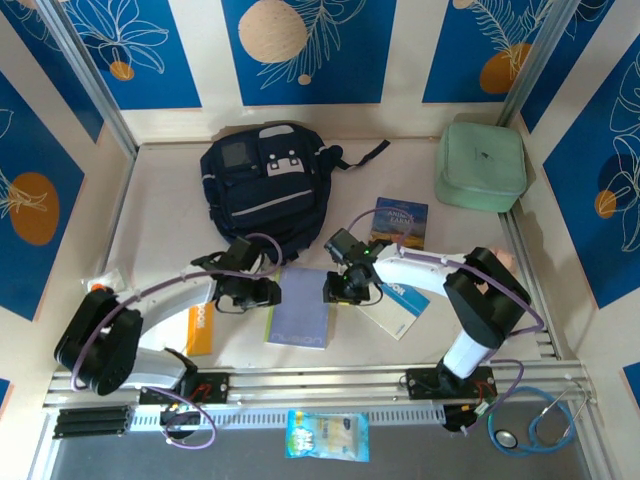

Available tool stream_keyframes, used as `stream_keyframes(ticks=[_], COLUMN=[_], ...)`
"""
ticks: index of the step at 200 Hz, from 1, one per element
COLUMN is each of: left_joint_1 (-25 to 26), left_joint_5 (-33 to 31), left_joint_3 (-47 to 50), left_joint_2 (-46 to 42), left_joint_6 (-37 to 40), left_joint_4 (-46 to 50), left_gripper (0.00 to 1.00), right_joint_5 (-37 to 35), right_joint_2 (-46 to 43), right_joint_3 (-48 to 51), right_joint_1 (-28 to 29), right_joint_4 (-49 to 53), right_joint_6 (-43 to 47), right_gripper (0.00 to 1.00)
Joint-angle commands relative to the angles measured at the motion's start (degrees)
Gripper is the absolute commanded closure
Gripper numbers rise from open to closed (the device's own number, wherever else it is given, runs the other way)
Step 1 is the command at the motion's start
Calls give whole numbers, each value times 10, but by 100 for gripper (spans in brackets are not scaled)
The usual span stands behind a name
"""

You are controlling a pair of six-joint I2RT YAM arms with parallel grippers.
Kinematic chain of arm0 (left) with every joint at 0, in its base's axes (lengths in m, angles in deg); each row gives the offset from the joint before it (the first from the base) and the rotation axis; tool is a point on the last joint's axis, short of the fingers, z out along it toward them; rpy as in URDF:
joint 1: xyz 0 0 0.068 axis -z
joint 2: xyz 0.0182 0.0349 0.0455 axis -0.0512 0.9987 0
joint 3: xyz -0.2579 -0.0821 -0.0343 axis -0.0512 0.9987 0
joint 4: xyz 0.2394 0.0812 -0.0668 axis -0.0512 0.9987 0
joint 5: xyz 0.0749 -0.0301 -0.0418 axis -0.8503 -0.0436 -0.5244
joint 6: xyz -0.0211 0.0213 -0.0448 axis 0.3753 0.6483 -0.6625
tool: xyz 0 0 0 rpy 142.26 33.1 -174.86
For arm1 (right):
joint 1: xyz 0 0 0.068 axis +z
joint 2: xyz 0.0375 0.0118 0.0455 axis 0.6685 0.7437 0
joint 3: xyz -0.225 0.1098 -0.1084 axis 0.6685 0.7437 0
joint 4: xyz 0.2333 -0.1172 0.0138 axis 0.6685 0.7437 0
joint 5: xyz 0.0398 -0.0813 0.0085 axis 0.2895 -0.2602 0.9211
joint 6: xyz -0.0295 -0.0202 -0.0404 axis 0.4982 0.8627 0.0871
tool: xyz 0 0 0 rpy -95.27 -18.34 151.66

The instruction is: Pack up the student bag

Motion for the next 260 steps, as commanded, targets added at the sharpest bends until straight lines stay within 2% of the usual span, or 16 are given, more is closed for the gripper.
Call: stream_keyframes(ticks=[1,55,75,94,115,147,186,260], left_joint_1=[13,14,15,16,19,20,20,21], left_joint_5=[-3,-10,-13,4,21,30,101,191], left_joint_3=[-9,-11,-16,-22,-16,-9,17,74], left_joint_2=[14,39,46,60,68,61,32,-83], left_joint_6=[-20,-11,-3,2,-7,-6,-31,-67], left_joint_4=[-19,-14,-7,-7,-25,-33,-103,-207], left_gripper=[60,62,58,58,65,73,76,79], right_joint_5=[24,30,33,37,37,36,37,26], right_joint_2=[16,31,37,43,46,46,49,47], right_joint_3=[4,5,2,2,7,13,22,43], right_joint_1=[-3,-9,-11,-11,-11,-11,-11,-8], right_joint_4=[-4,-6,-7,-12,-20,-20,-25,-37], right_joint_6=[-1,1,2,3,6,5,0,-17], right_gripper=[66,68,70,71,77,79,79,80])
